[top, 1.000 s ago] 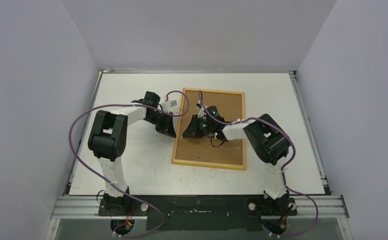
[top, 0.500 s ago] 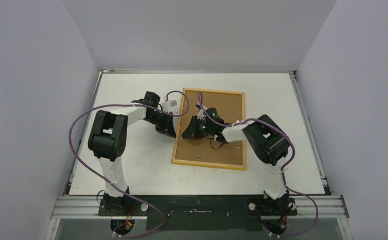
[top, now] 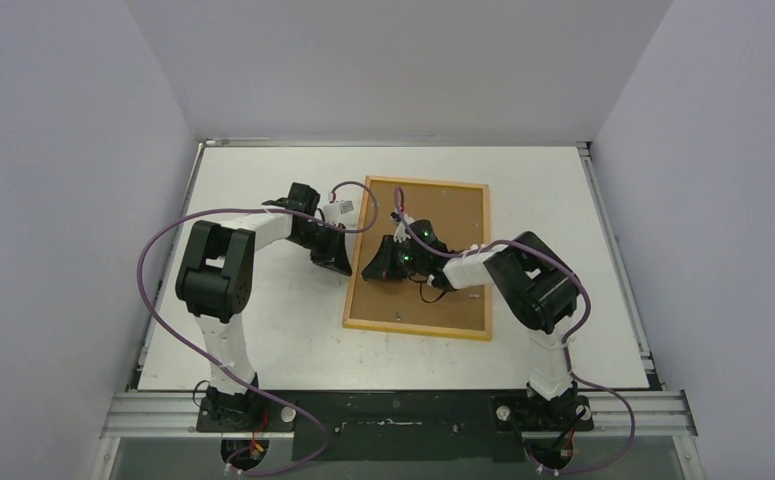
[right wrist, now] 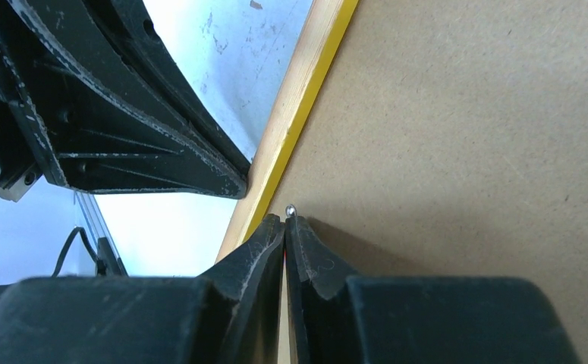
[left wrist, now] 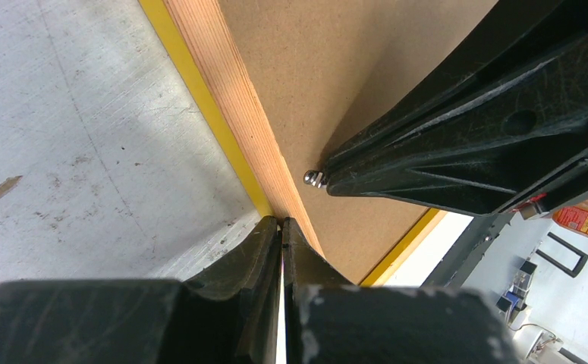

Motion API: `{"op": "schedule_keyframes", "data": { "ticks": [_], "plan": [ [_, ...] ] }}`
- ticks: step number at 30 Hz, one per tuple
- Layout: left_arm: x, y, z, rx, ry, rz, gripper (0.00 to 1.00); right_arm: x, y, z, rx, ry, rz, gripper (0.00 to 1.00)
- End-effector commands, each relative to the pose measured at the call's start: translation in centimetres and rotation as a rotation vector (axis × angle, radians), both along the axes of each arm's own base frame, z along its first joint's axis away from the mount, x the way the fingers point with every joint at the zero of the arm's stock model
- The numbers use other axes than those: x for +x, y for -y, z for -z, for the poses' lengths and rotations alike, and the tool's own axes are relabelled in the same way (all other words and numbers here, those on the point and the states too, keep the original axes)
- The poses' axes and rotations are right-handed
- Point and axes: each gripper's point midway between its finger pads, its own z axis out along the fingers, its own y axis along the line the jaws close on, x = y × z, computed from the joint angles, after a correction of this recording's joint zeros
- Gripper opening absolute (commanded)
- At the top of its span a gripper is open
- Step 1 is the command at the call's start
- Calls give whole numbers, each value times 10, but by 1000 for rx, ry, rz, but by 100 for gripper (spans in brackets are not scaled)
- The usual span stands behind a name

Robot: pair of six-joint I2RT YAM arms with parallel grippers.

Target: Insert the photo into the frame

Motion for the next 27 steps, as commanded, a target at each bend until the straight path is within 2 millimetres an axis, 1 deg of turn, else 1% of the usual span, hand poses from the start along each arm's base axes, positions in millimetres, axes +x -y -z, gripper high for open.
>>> {"op": "schedule_keyframes", "data": {
  "ticks": [1,8,21,25,27],
  "plan": [
    [14,9,-6,-33,45,8,3,-32,-2,2,-19,-48,-59,8],
    [14,10,-6,-35,42,7,3,-31,-4,2,-10,-48,-55,8],
    [14,10,-6,-40,40,8,3,-14,-20,1,28,-26,-47,8],
    [14,10,-7,-40,38,9,3,-15,-25,-14,71,-9,-68,8],
    [14,10,-8,-40,41,9,3,-16,-21,-22,85,1,-71,8]
  ]
}}
